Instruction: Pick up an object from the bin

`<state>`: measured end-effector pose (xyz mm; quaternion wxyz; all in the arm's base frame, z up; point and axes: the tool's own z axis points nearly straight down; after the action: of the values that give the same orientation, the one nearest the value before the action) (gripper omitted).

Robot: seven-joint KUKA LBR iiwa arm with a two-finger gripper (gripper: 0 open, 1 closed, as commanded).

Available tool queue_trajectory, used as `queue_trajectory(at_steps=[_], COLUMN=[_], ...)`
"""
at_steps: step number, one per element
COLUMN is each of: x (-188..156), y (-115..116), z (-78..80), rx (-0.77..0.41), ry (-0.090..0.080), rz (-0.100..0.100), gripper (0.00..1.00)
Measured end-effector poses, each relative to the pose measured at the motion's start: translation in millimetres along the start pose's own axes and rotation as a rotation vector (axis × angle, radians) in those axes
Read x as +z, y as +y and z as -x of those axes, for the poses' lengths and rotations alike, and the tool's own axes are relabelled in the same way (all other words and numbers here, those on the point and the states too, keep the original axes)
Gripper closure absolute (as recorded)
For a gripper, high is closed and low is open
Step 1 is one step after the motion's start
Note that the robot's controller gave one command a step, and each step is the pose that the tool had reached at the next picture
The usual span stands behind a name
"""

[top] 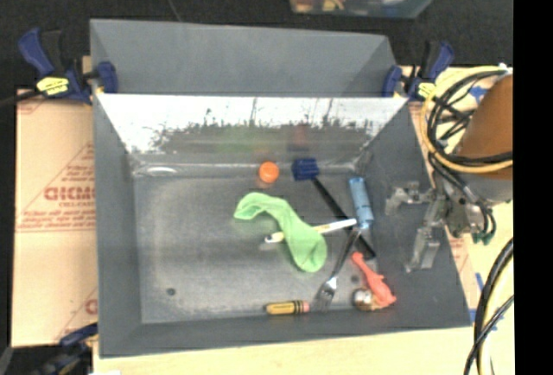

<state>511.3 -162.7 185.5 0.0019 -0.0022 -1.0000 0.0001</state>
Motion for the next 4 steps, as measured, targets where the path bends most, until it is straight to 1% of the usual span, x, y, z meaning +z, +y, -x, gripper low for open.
queue_trajectory(at_steps=[1,2,3,4], x=[-4.7,75.2,114.0,114.0], y=[0.9,12.2,43.6,43.7], z=[1.5,-4.8,-31.8,-31.8], rx=[-0.005,-0.139,-0.261,-0.262], ry=[-0.007,-0.009,-0.018,-0.019], rz=[-0.002,-0.003,-0.008,-0.008], gripper=[0.00,0.00,1.00,1.00])
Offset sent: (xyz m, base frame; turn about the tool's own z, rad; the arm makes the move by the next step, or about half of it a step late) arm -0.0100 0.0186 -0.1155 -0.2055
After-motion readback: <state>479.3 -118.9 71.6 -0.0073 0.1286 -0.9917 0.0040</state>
